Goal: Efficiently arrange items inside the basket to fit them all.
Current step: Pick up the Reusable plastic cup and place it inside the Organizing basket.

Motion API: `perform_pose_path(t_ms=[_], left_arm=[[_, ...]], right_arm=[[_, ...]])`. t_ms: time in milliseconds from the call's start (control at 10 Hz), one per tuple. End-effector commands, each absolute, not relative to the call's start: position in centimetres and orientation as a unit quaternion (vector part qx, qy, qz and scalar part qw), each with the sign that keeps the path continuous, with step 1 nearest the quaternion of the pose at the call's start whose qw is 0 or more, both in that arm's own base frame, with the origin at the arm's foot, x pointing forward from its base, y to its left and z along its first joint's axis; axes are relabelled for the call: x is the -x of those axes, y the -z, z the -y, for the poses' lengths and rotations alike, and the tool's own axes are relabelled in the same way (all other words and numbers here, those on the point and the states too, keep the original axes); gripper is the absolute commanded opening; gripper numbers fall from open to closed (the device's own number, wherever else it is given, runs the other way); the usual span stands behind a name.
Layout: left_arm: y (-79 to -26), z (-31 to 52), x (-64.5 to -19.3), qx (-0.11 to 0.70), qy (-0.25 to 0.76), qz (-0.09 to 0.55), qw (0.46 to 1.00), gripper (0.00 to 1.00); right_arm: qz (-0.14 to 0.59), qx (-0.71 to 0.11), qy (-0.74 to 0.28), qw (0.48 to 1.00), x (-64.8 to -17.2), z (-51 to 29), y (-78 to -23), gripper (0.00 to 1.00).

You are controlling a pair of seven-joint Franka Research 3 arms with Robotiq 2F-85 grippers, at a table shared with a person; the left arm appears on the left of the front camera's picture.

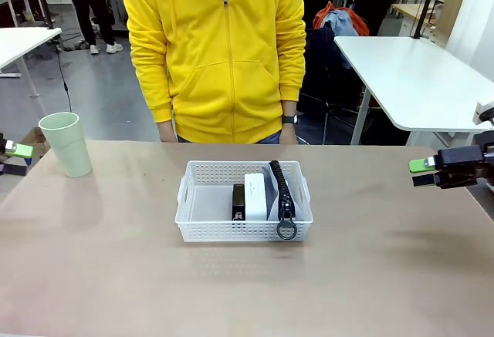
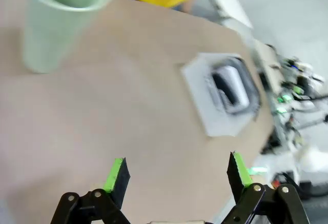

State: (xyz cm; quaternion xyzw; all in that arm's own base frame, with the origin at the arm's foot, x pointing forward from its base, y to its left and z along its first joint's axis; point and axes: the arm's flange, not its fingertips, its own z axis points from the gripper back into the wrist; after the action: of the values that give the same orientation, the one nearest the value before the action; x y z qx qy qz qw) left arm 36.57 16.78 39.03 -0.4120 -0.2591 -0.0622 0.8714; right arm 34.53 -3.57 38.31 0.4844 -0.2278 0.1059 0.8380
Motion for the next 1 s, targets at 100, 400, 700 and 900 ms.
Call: perform_pose_path(t_ms=[100,400,700,900], left_arm=[[-37.8,-17.1,-35.3,0.296,-0.022,0.377,0.877,1.0],[-38.5,-19.3,-35.2,0.299,-0.025,0.362,0.883,1.0],[-38.5,-19.3,-35.2,0.299,-0.025,0.362,0.883,1.0],[-38.2,-18.9,-35.5,0.292,-0.024,0.371,0.881,1.0]], right_arm=[[0.223,-0.485,-0.1,0.84,-34.5,3.5,-38.6,1.0],[0.223,-0.485,-0.1,0.84,-34.5,3.5,-38.6,1.0],[0.223,-0.485,-0.1,0.84,-34.5,3.5,-38.6,1.0],[0.223,-0.485,-0.1,0.84,-34.5,3.5,-38.6,1.0]])
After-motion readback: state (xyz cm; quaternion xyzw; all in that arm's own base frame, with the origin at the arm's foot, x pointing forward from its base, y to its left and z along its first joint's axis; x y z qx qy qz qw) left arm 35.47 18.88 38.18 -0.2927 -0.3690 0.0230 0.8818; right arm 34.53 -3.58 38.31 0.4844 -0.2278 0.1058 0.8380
